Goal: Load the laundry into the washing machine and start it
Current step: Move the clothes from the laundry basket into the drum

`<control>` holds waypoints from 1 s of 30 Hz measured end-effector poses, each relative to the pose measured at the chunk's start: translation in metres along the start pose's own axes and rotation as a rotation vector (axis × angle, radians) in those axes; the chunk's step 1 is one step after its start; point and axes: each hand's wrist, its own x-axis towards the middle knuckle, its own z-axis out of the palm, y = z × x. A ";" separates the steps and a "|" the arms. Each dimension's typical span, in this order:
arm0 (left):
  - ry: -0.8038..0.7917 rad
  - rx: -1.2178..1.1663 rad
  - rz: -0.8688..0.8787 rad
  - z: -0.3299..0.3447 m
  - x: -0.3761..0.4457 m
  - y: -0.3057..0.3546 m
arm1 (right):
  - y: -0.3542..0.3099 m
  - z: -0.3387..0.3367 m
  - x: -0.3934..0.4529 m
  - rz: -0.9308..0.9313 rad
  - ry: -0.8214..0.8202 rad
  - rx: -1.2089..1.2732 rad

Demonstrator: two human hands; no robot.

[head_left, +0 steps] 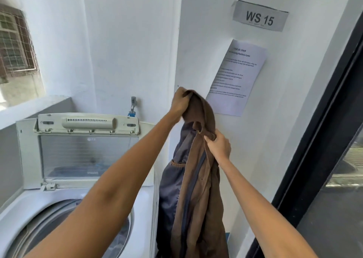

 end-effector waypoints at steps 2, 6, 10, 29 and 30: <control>-0.107 -0.002 -0.004 -0.025 -0.011 -0.011 | -0.006 -0.002 0.005 -0.037 0.052 0.025; -0.513 0.250 -0.191 -0.054 -0.042 -0.057 | -0.025 -0.021 0.025 -0.054 0.196 0.177; -0.699 0.343 -0.289 -0.040 -0.079 -0.103 | -0.073 -0.051 0.053 -0.093 0.248 0.406; 0.423 0.204 -0.057 -0.112 -0.071 0.004 | -0.231 -0.066 0.049 -0.074 0.250 0.870; 0.477 0.223 -0.033 -0.132 -0.073 0.014 | -0.244 -0.060 0.044 -0.078 0.231 0.866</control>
